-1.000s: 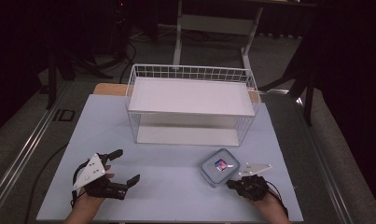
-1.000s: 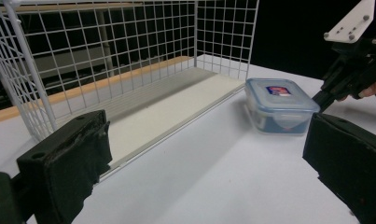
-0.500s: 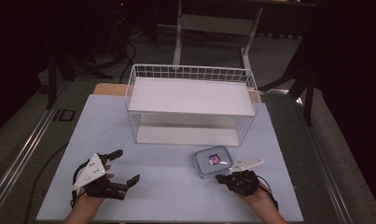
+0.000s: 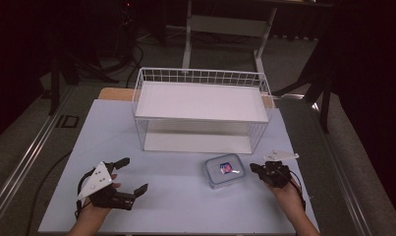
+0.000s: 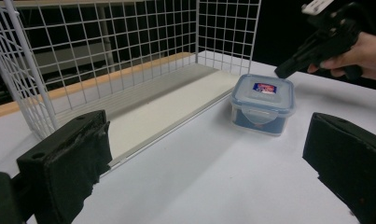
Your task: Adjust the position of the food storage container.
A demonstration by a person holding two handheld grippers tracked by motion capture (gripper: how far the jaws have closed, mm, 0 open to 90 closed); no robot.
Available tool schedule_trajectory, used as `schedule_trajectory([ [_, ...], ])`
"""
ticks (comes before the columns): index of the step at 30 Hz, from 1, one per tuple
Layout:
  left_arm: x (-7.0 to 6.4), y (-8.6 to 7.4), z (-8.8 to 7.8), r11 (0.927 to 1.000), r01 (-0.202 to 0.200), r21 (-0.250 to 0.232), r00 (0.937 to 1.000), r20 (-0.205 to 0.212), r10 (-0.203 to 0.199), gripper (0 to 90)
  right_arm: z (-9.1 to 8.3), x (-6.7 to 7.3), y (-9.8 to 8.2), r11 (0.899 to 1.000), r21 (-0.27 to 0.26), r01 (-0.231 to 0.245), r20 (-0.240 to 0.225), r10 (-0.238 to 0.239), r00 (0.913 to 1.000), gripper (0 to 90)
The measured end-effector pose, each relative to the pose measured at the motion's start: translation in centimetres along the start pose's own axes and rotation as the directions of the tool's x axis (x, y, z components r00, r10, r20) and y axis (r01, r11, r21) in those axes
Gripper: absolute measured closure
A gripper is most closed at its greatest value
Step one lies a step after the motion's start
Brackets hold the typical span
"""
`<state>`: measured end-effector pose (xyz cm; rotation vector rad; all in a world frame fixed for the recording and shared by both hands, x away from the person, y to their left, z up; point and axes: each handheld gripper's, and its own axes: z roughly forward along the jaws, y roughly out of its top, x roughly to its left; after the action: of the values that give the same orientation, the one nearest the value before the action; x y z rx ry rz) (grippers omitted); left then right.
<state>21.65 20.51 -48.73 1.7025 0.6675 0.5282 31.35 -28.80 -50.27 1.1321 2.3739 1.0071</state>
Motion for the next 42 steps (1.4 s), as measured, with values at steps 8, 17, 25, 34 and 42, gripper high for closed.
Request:
schedule_trajectory([
  [8,0.0,0.0,0.0,1.0,0.002,-0.003,1.0,0.005,-0.002,1.7,1.3,0.6,-0.4,0.999,0.031,-0.039,-0.053,0.041,0.9977,90.0],
  [17,0.0,0.0,0.2,1.0,-0.001,0.007,0.9999,0.012,0.001,1.7,1.5,2.4,-0.2,0.999,0.026,-0.037,-0.109,0.04,0.9932,90.0],
  [25,0.0,-0.1,0.1,0.9999,0.0,0.01,0.9999,0.017,-0.001,1.7,1.6,3.7,0.7,1.0,0.008,-0.028,-0.154,0.029,0.9876,90.0],
  [34,-0.1,-0.1,0.2,0.9999,-0.002,0.016,0.9998,0.021,0.002,1.7,2.2,4.9,1.1,0.999,0.013,-0.038,-0.206,0.04,0.9778,90.0],
  [42,-0.2,-0.1,0.3,0.9998,-0.002,0.02,0.9996,0.027,0.001,1.7,2.7,6.2,1.7,0.999,0.021,-0.024,-0.232,0.028,0.9724,90.0],
])
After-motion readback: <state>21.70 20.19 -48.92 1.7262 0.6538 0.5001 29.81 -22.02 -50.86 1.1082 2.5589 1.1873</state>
